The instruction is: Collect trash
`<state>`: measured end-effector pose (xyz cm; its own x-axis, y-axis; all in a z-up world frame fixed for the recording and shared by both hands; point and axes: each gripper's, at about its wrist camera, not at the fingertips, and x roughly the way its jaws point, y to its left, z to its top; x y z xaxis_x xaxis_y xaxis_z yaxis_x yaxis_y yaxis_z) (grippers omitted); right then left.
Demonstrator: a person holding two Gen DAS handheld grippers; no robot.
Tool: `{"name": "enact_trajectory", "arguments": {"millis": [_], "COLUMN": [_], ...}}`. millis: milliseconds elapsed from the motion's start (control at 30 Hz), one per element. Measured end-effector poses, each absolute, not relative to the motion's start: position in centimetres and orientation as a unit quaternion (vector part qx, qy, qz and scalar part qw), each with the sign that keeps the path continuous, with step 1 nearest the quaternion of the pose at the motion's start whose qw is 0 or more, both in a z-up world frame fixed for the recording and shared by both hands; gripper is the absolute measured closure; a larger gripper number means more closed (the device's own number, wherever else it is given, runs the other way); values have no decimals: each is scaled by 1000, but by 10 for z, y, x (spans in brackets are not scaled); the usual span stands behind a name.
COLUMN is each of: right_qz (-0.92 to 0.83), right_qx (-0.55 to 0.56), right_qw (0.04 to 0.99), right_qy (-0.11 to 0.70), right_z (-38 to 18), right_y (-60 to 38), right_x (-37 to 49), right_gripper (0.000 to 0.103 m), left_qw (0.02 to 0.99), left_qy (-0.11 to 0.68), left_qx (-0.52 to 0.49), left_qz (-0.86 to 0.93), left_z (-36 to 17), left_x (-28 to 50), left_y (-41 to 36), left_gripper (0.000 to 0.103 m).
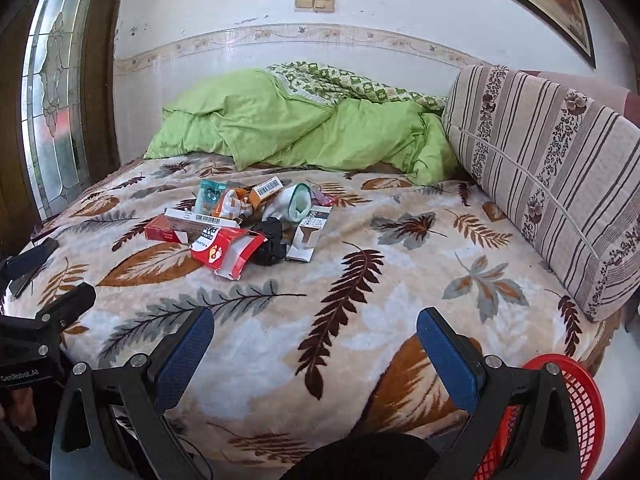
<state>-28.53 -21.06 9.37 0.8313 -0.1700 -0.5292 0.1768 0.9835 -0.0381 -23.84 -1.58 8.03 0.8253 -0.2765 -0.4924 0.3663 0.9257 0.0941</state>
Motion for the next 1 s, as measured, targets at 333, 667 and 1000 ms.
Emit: {"name": "enact_trajectory", "arguments": {"millis": [333,667,1000], "right_qz": [-114,-115,-116], "right_qx": [2,-3,-2], "right_qw": [947,944,943], "right_qy": [300,309,312], "right_z": [86,84,85], "right_y": [-212,-211,-212], "right_x": [-278,-275,-274], "right_gripper": [1,1,1], "left_qw": [942,941,941], "left_qy": [274,280,280], "left_qx": [88,82,83], "left_qz": [-171,-173,-172], "left_z": [70,70,70], "left_x": [-228,-223,-223], "left_y": [-14,-7,-7], "left_gripper": [0,0,0]}}
